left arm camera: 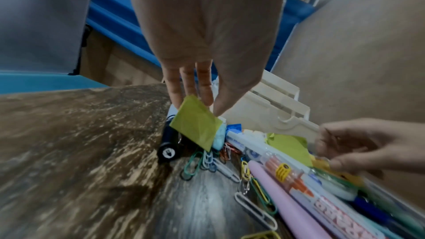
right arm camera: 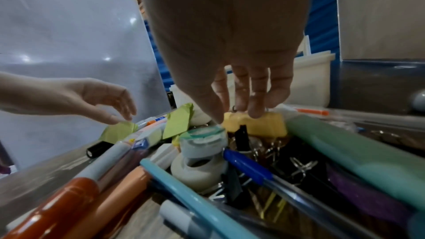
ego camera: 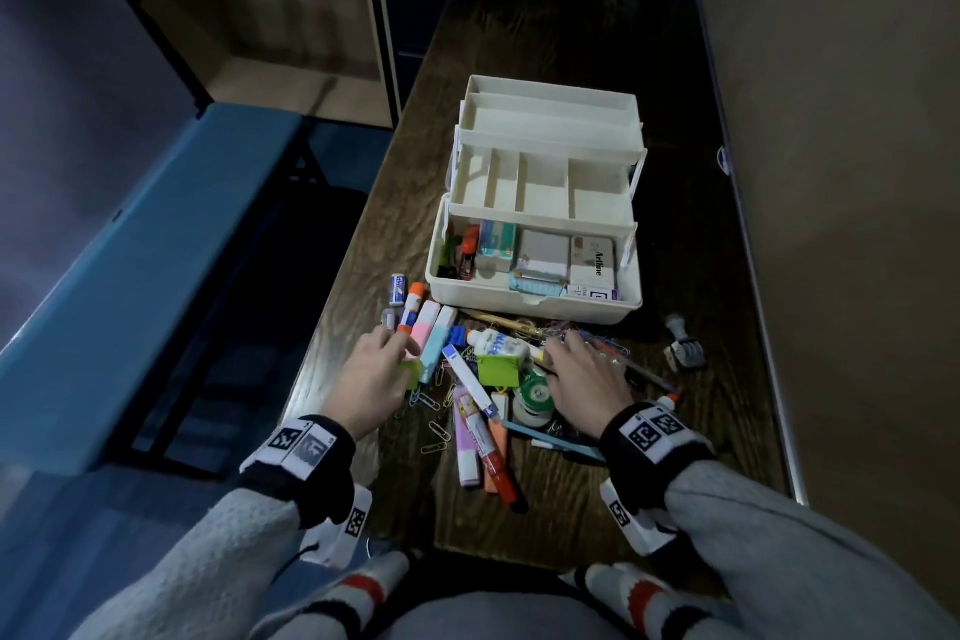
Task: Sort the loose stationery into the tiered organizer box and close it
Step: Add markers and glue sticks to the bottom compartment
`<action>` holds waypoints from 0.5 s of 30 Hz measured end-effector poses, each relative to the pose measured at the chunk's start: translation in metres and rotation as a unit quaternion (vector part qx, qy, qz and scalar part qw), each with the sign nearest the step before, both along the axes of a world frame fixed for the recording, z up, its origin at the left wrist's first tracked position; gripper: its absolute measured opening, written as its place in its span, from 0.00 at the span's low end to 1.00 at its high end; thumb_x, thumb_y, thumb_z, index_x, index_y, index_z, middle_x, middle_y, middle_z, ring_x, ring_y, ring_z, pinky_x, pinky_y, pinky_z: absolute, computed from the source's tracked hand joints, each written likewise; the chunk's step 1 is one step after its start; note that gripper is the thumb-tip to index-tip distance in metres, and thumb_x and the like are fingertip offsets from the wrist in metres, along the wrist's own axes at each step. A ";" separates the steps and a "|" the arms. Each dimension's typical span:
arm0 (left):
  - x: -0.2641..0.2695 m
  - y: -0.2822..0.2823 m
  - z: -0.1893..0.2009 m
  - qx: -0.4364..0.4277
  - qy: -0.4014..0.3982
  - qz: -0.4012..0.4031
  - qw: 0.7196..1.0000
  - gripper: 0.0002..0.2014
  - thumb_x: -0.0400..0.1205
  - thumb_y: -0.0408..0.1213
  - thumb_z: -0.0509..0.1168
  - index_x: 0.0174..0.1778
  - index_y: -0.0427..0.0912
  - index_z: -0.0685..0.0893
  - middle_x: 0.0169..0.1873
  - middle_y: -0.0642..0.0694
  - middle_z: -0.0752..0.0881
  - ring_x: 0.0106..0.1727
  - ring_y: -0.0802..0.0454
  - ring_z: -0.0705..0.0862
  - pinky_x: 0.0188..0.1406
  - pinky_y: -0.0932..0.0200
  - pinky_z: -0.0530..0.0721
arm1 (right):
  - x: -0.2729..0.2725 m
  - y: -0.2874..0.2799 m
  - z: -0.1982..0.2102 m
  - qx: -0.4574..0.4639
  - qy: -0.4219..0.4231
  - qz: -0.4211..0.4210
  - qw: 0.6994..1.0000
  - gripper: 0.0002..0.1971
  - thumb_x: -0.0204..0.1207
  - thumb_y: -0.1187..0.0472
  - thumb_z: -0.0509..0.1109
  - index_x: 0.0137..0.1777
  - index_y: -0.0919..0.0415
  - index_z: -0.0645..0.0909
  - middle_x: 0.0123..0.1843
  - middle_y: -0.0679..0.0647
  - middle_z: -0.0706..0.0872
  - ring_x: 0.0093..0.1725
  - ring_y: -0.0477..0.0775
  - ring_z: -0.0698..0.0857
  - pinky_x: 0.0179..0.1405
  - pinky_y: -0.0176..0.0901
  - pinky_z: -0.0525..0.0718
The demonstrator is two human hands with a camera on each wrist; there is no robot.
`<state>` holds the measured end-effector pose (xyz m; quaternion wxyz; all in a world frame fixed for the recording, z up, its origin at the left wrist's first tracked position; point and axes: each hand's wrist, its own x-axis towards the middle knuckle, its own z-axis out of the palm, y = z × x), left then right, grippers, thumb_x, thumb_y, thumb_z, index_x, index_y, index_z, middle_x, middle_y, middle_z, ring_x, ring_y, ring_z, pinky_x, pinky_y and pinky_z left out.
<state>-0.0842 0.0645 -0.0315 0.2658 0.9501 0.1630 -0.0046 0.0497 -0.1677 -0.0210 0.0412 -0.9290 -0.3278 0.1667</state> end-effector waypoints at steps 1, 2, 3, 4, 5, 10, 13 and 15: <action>0.000 -0.002 0.000 0.039 0.007 -0.014 0.999 0.09 0.81 0.37 0.64 0.57 0.46 0.80 0.51 0.51 0.75 0.53 0.53 0.73 0.53 0.60 0.73 | 0.001 0.000 0.000 -0.002 -0.004 -0.010 1.000 0.10 0.79 0.61 0.62 0.60 0.56 0.70 0.60 0.57 0.74 0.59 0.64 0.79 0.50 0.55 0.76; 0.000 -0.005 0.001 0.073 0.009 -0.029 0.997 0.09 0.82 0.39 0.63 0.57 0.47 0.80 0.52 0.51 0.77 0.53 0.52 0.73 0.53 0.59 0.74 | 0.002 -0.001 0.001 0.000 -0.006 -0.017 1.000 0.11 0.79 0.60 0.62 0.60 0.56 0.70 0.60 0.57 0.74 0.58 0.64 0.79 0.51 0.56 0.77; 0.001 -0.010 0.004 0.091 0.004 -0.044 0.995 0.08 0.82 0.42 0.62 0.56 0.48 0.80 0.51 0.51 0.78 0.52 0.52 0.75 0.52 0.58 0.76 | 0.003 -0.001 0.002 0.009 -0.006 -0.018 1.000 0.11 0.79 0.60 0.62 0.60 0.56 0.70 0.60 0.56 0.74 0.57 0.63 0.80 0.50 0.55 0.77; 0.002 -0.016 0.006 0.094 0.003 -0.062 0.994 0.08 0.83 0.45 0.61 0.53 0.48 0.80 0.48 0.51 0.79 0.50 0.52 0.77 0.49 0.57 0.78 | 0.002 -0.002 0.002 0.021 -0.003 -0.010 1.000 0.09 0.79 0.59 0.62 0.58 0.56 0.71 0.58 0.55 0.75 0.55 0.63 0.81 0.48 0.54 0.77; 0.004 -0.023 0.007 0.088 0.013 -0.083 0.993 0.10 0.83 0.49 0.59 0.49 0.47 0.79 0.44 0.51 0.80 0.46 0.52 0.79 0.45 0.56 0.80 | 0.000 -0.003 0.003 0.034 0.005 0.006 0.999 0.07 0.79 0.57 0.62 0.55 0.54 0.71 0.56 0.53 0.75 0.53 0.61 0.81 0.45 0.51 0.76; 0.015 -0.049 -0.004 0.130 0.185 -0.164 0.960 0.28 0.74 0.71 0.56 0.32 0.47 0.75 0.28 0.50 0.80 0.34 0.47 0.83 0.28 0.58 0.76 | -0.021 -0.002 -0.001 0.042 0.078 0.101 0.991 0.06 0.80 0.54 0.63 0.50 0.50 0.68 0.52 0.49 0.72 0.46 0.55 0.79 0.37 0.46 0.73; 0.021 -0.052 -0.011 0.100 0.221 -0.166 0.956 0.30 0.65 0.79 0.58 0.28 0.52 0.73 0.23 0.55 0.74 0.30 0.53 0.77 0.26 0.61 0.70 | -0.027 -0.001 -0.007 0.047 0.081 0.095 0.991 0.04 0.81 0.55 0.61 0.52 0.50 0.69 0.51 0.47 0.68 0.46 0.55 0.79 0.36 0.46 0.71; 0.025 -0.055 -0.016 0.077 0.232 -0.147 0.958 0.30 0.63 0.79 0.59 0.25 0.52 0.71 0.22 0.56 0.73 0.30 0.55 0.77 0.23 0.61 0.68 | -0.030 0.000 -0.009 0.047 0.078 0.090 0.992 0.03 0.82 0.56 0.60 0.52 0.51 0.69 0.49 0.47 0.66 0.47 0.56 0.79 0.37 0.46 0.68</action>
